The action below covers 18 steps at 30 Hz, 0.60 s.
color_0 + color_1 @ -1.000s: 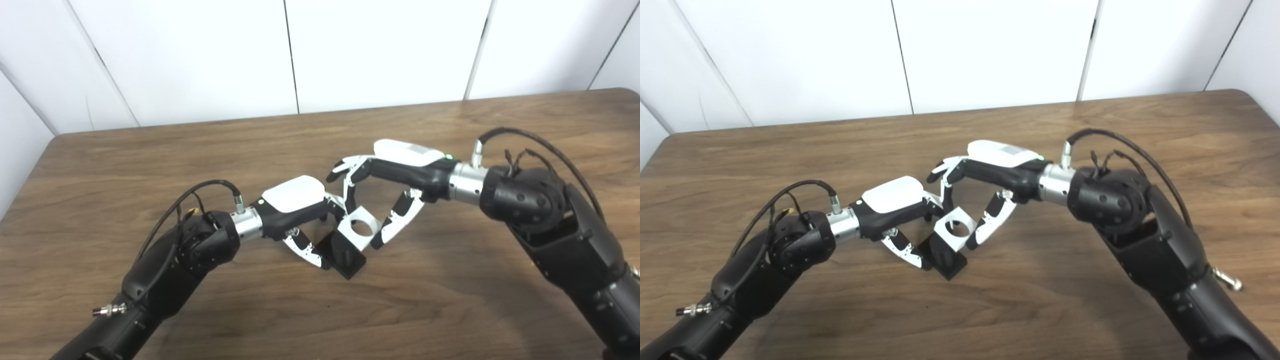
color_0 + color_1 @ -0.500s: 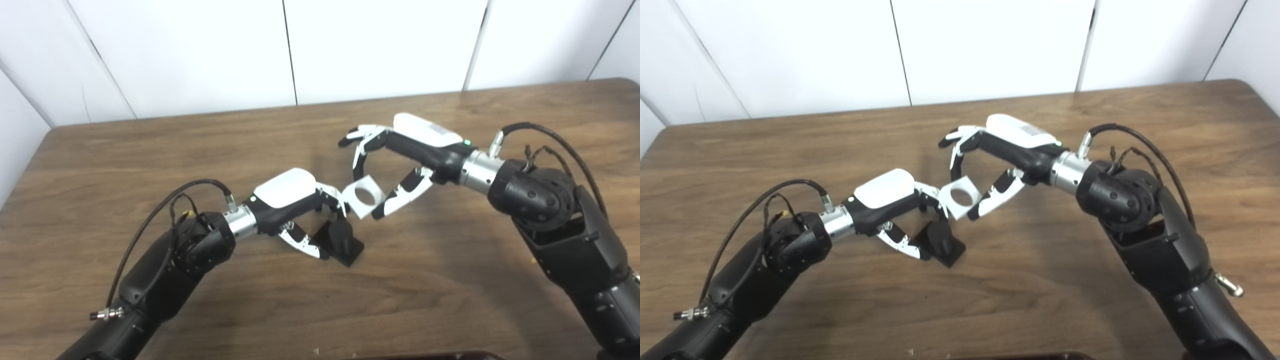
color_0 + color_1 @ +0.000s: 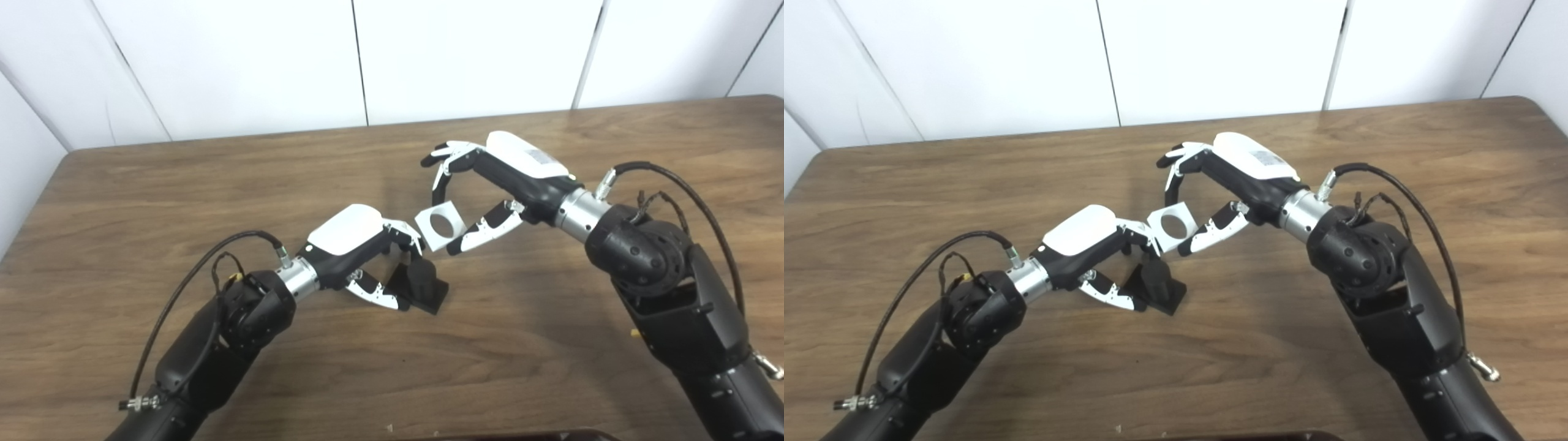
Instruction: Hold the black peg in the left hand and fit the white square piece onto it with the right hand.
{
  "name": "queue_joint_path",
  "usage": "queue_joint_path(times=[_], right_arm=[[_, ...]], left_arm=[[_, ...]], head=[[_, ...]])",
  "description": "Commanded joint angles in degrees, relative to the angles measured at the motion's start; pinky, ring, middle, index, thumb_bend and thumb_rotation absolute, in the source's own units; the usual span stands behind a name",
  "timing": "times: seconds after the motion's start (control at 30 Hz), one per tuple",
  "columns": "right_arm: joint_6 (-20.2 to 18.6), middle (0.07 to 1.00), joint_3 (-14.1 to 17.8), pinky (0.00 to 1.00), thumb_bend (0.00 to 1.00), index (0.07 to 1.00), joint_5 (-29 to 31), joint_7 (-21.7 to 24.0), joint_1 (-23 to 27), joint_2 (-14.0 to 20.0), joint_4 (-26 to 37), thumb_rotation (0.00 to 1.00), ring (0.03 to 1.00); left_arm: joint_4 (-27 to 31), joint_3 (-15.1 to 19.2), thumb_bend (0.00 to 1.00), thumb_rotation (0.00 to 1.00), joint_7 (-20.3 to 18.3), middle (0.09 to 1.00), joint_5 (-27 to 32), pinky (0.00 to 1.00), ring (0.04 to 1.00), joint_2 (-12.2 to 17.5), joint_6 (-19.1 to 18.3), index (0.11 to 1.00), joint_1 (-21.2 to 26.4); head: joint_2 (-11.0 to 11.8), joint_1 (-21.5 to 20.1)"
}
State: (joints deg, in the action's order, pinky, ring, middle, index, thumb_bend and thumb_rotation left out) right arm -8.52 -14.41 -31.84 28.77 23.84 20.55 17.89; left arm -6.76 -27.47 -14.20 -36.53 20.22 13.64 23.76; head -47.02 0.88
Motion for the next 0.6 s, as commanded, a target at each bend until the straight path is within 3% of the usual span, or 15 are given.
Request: queue_joint_path(times=[0.0, 0.3, 0.57], right_arm=[[-1.2, 0.821, 0.6, 0.79, 0.52, 0.479, -1.4, -1.8, 1.4, -0.9, 2.7, 0.14, 0.918], [-6.6, 0.821, -1.5, 0.85, 0.52, 0.480, -7.4, 0.8, -0.2, -2.3, 7.6, 0.14, 0.935], [-10.4, 0.823, -2.9, 0.86, 0.52, 0.479, -10.0, 4.2, -0.5, -3.0, 10.9, 0.14, 0.955]], left_arm=[[-2.2, -0.6, 0.52, 0.08, -2.0, 0.738, -5.4, 0.56, 0.684, 1.4, -5.0, 0.493, -1.4], [-2.0, -1.1, 0.52, 0.08, -3.7, 0.751, -6.5, 0.56, 0.689, 1.3, -9.1, 0.494, -1.0], [-2.5, -1.7, 0.52, 0.08, -3.4, 0.749, -6.6, 0.55, 0.681, 1.5, -9.1, 0.494, -0.6]], head=[[-0.1, 0.0], [-0.5, -0.3], [-0.6, -0.1]])
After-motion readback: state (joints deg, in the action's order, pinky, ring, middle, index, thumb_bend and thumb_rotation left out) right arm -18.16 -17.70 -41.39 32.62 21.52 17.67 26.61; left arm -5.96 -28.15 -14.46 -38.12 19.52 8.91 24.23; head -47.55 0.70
